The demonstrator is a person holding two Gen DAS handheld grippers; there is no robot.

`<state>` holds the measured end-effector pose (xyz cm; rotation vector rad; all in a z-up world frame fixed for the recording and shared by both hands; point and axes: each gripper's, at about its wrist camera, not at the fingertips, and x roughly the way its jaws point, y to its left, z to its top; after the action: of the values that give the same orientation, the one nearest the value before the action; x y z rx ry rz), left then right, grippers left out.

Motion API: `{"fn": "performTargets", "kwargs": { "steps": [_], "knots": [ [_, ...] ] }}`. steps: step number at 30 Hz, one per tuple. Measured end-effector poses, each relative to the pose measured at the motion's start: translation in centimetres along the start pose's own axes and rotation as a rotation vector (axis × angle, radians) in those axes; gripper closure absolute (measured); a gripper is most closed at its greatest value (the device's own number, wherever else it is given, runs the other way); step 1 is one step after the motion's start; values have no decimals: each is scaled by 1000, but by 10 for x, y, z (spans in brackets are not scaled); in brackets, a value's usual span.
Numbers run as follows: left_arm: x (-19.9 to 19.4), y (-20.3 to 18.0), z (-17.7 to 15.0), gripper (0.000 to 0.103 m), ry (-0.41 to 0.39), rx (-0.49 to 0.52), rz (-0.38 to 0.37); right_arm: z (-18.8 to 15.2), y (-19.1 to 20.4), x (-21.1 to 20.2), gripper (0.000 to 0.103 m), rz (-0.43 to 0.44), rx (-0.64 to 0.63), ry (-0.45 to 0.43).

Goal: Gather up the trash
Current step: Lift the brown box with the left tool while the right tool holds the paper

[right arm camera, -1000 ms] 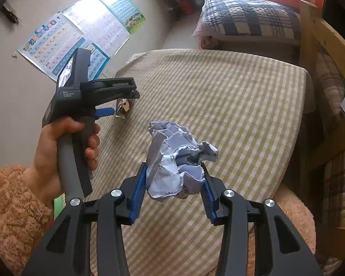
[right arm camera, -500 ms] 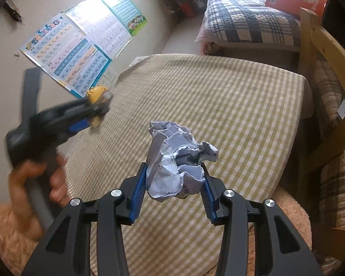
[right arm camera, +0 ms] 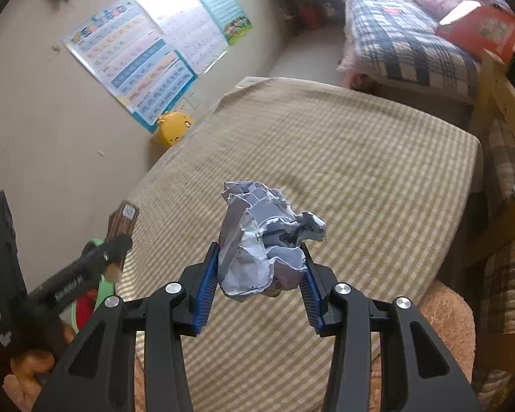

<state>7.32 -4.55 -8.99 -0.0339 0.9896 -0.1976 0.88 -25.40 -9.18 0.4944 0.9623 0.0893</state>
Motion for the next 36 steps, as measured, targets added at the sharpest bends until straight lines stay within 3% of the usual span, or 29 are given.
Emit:
{"fn": "performTargets", "kwargs": {
  "steps": [8, 18, 36],
  "knots": [
    [-22, 20, -13, 55, -35, -60, -42, 0, 37, -14, 61, 7, -89, -14],
    [-46, 48, -13, 55, -89, -105, -25, -8, 84, -18, 61, 6, -226, -20],
    [-51, 103, -27, 55, -72, -185, 11, -22, 137, 6, 61, 34, -348, 38]
  ]
}}
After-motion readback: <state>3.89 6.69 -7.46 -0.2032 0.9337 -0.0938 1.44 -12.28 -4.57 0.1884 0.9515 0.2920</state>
